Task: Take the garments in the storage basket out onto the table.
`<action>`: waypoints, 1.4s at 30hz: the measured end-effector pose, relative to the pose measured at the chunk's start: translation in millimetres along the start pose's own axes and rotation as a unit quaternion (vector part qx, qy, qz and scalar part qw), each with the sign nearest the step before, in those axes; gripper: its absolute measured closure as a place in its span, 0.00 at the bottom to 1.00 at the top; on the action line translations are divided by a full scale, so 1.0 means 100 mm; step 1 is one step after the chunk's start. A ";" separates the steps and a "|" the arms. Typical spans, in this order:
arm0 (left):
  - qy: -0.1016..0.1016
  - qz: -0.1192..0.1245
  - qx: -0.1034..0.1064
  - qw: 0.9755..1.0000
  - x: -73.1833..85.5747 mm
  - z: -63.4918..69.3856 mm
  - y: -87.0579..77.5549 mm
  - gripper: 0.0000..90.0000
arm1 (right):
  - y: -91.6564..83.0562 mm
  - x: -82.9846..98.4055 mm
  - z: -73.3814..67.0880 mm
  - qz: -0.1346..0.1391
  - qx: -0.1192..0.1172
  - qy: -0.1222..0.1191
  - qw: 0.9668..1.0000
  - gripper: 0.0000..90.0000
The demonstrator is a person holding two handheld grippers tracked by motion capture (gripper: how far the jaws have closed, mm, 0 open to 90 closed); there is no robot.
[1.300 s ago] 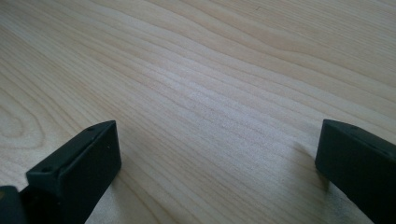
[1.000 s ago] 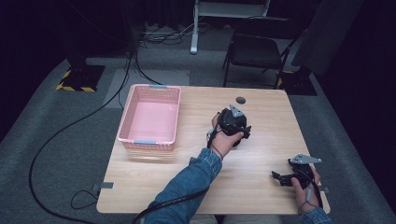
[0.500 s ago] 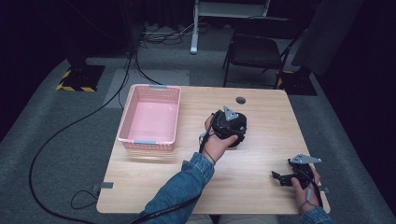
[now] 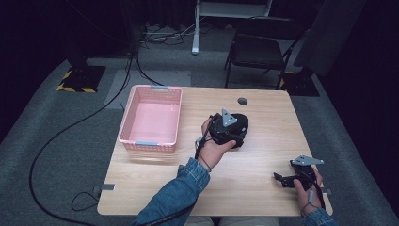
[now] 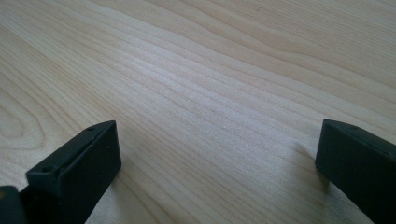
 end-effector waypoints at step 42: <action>0.018 -0.011 -0.024 0.999 0.39 -0.28 -0.54 0.10 | 0.00 -0.01 -0.02 0.000 -0.002 -0.002 1.000 0.00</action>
Point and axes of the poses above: each handheld gripper's, and its own axes: y roughly forward along the jaws, x roughly out of its underside, z roughly to its right, the point moved 3 cm from there along y, roughly forward along the jaws, and after that the axes turned 10 degrees about -y, right-handed, at the moved point
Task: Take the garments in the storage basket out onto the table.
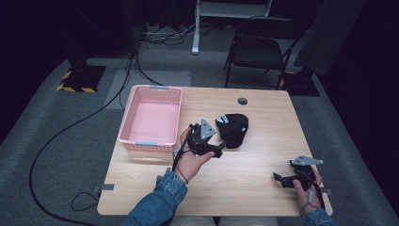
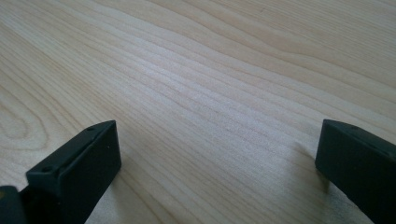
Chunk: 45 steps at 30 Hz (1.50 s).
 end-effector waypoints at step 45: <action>-0.038 -0.018 -0.057 0.997 0.69 -0.48 -0.46 0.09 | 0.00 0.00 0.00 0.000 0.000 0.000 1.000 0.00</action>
Point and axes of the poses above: each handheld gripper's, and its own axes: y roughly forward along the jaws, x roughly out of its underside, z roughly to its right, the point moved 3 cm from there along y, roughly forward along the jaws, and after that the axes turned 10 degrees about -y, right-handed, at the moved point
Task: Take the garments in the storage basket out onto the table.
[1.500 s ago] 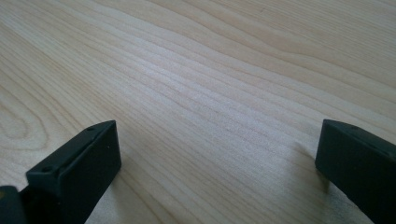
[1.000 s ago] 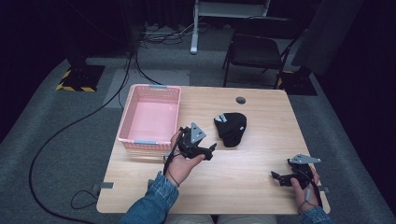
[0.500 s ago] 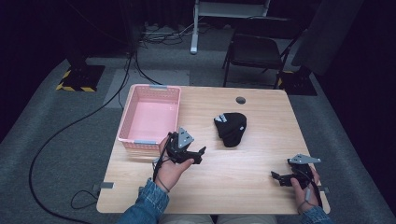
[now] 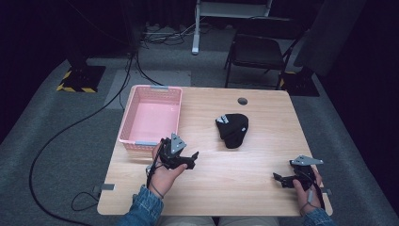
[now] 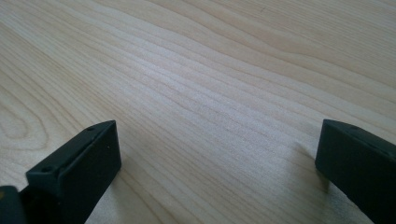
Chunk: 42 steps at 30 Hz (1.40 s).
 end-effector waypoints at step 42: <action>-0.001 -0.031 -0.050 0.998 0.54 -0.40 -0.20 0.10 | 0.00 0.00 0.00 0.000 0.000 0.000 1.000 0.00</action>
Point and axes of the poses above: each handheld gripper's, and its own axes: y roughly forward along the jaws, x roughly out of its underside, z roughly to its right, the point moved 3 cm from there along y, roughly forward along the jaws, and after that the axes turned 10 degrees about -y, right-handed, at the moved point
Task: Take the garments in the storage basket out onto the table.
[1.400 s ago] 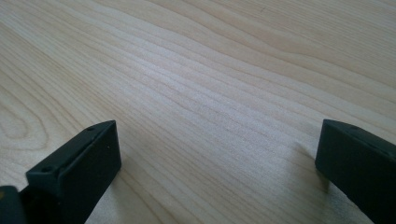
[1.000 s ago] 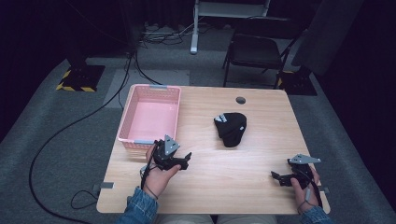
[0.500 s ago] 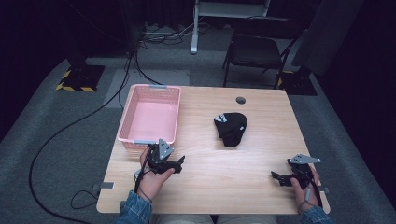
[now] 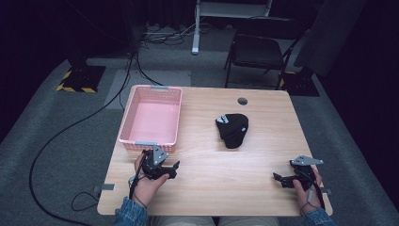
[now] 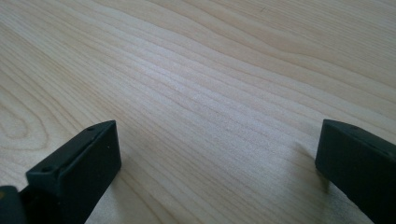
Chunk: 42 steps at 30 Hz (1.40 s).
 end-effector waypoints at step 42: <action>-0.058 -0.082 -0.028 0.995 0.45 -0.32 0.03 0.09 | 0.00 0.00 0.00 0.000 0.000 0.000 1.000 0.00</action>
Point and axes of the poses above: each handheld gripper's, and its own axes: y roughly forward along the jaws, x roughly out of its underside, z roughly to its right, the point moved 3 cm from there along y, roughly forward along the jaws, and after that the axes turned 10 degrees about -y, right-handed, at the moved point
